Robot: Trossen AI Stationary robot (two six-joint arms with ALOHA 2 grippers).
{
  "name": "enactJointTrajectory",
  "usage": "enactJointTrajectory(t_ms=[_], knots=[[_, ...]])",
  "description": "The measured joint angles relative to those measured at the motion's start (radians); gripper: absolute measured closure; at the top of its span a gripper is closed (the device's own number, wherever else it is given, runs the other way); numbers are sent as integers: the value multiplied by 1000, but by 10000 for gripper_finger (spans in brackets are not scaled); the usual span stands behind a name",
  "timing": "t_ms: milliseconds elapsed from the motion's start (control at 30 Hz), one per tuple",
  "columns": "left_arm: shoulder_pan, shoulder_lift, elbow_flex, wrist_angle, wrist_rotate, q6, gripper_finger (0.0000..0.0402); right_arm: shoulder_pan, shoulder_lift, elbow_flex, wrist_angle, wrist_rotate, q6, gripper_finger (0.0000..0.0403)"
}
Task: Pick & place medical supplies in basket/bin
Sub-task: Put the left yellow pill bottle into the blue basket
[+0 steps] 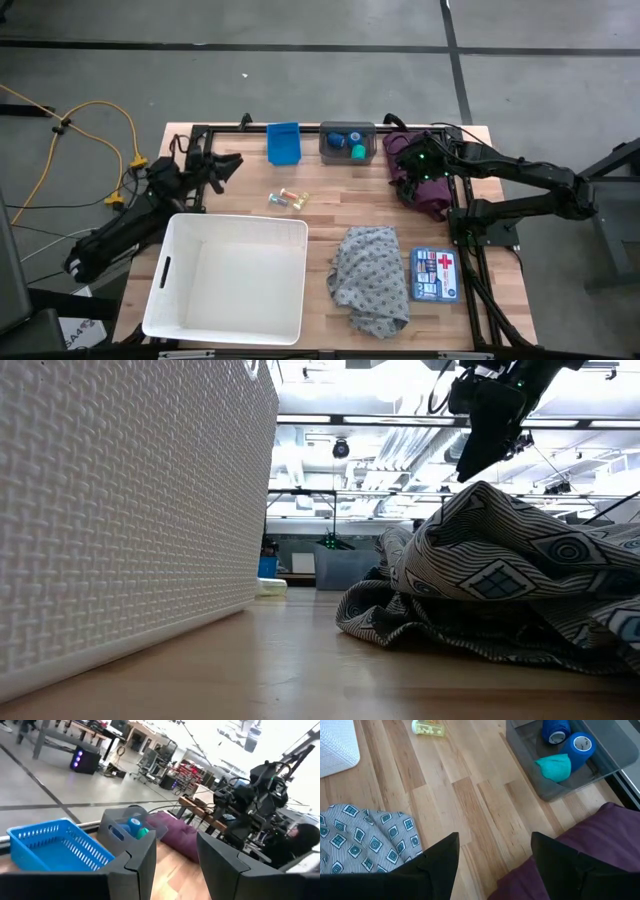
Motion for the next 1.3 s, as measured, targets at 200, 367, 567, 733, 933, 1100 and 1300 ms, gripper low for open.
enactJointTrajectory(t_ms=[200, 367, 567, 733, 933, 1100, 1300], knots=[[1, 193, 133, -5, -1, 5, 266, 0, 0, 0, 0, 0, 0, 168], [1, 335, 251, -2, 34, 42, 266, 0, 0, 0, 1, 0, 0, 168], [39, 444, 367, -66, 87, 65, 266, 0, 0, 0, 2, 0, 0, 168], [82, 499, 487, -286, 104, 90, 266, 0, 0, 0, 3, 0, 0, 168], [108, 540, 605, -492, 98, 118, 266, 0, 0, 0, 3, 0, 0, 168], [108, 586, 668, -642, 85, 94, 266, 0, 0, 0, 3, 0, 0, 168], [109, 639, 691, -651, 98, 30, 266, 0, 0, 0, 3, 0, 0, 168]])
